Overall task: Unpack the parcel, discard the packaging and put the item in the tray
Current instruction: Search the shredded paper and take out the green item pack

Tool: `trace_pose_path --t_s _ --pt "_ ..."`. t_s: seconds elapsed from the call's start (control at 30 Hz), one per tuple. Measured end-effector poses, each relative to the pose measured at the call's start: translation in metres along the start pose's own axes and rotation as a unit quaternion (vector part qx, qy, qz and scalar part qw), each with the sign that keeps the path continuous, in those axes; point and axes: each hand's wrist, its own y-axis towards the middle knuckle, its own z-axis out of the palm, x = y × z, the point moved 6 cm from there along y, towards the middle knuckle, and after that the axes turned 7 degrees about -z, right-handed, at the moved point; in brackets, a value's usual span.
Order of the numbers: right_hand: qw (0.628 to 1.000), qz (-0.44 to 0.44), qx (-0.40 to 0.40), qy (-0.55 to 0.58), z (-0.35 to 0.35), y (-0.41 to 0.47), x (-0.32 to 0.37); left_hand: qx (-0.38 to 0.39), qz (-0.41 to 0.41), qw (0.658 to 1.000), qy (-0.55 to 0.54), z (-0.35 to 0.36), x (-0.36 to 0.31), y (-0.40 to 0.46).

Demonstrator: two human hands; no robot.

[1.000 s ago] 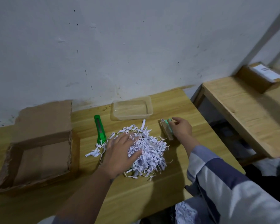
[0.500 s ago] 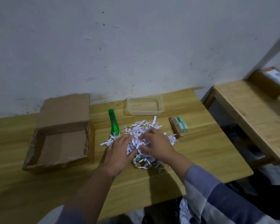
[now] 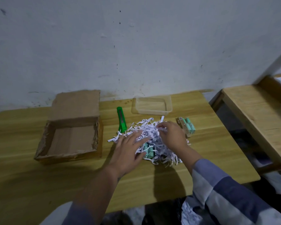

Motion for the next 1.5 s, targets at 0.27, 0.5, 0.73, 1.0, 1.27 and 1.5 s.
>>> trace_pose_path --t_s 0.27,0.5,0.73,1.0,1.27,1.5 --pt "0.988 -0.137 0.007 -0.066 0.021 -0.036 0.041 0.123 -0.057 0.989 0.063 0.015 0.009 0.021" --pt "0.981 -0.006 0.091 -0.169 0.037 -0.036 0.031 0.162 -0.051 0.982 0.078 0.016 0.011 0.027" --pt "0.979 0.057 0.134 -0.14 0.05 -0.025 0.032 0.16 -0.059 0.983 0.073 0.02 0.014 0.025" --pt "0.961 0.111 0.184 0.174 0.03 -0.039 0.004 0.172 -0.062 0.981 0.07 0.024 0.014 0.024" --pt "0.933 0.095 0.089 0.336 -0.007 -0.026 0.006 0.124 -0.093 0.988 -0.007 0.012 0.01 0.022" --pt "0.908 0.079 0.043 0.409 -0.01 -0.008 0.021 -0.016 -0.073 0.959 -0.275 -0.03 -0.011 0.034"
